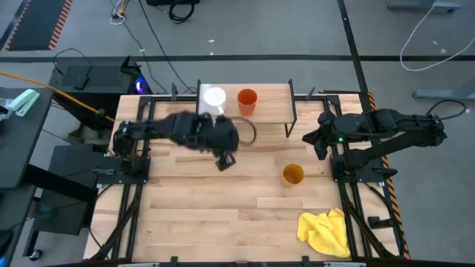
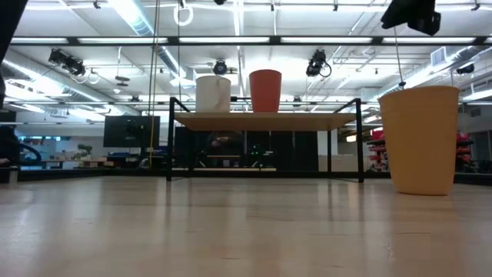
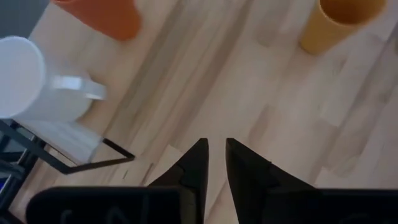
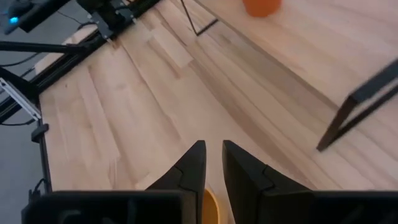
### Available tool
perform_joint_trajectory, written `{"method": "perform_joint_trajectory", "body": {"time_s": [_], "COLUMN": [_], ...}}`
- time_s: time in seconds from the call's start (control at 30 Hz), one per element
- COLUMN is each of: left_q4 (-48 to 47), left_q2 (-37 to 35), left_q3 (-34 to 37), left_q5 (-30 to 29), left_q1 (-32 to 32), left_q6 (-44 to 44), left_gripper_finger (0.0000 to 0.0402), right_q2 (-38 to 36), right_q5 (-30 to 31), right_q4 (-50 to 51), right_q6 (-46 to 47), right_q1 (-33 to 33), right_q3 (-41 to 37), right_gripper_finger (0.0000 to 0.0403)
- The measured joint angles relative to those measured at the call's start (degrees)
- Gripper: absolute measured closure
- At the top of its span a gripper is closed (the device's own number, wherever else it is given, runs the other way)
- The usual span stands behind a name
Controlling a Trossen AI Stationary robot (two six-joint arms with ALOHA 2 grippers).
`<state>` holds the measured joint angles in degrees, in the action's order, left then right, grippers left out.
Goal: Stack small to large cups/mugs on shelf
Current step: Put the yellow cup on the shelf
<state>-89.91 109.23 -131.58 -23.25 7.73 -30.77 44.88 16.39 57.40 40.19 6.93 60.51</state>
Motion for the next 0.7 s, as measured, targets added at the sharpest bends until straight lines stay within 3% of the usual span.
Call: {"method": "perform_joint_trajectory", "body": {"time_s": [0.3, 0.7], "left_q4": [-0.14, -0.09], "left_q2": [-0.07, -0.09], "left_q3": [11.71, 23.92], "left_q5": [-4.02, -4.16], "left_q1": [7.96, 9.94], "left_q6": [-6.42, -11.95], "left_gripper_finger": [0.0343, 0.035], "right_q2": [0.21, 0.2], "right_q5": [-0.66, -3.81], "right_q4": [0.92, 0.9], "right_q6": [0.5, 4.36], "right_q1": [0.0, 0.01], "right_q3": [0.0, 0.0], "right_gripper_finger": [0.0342, 0.0342]}}
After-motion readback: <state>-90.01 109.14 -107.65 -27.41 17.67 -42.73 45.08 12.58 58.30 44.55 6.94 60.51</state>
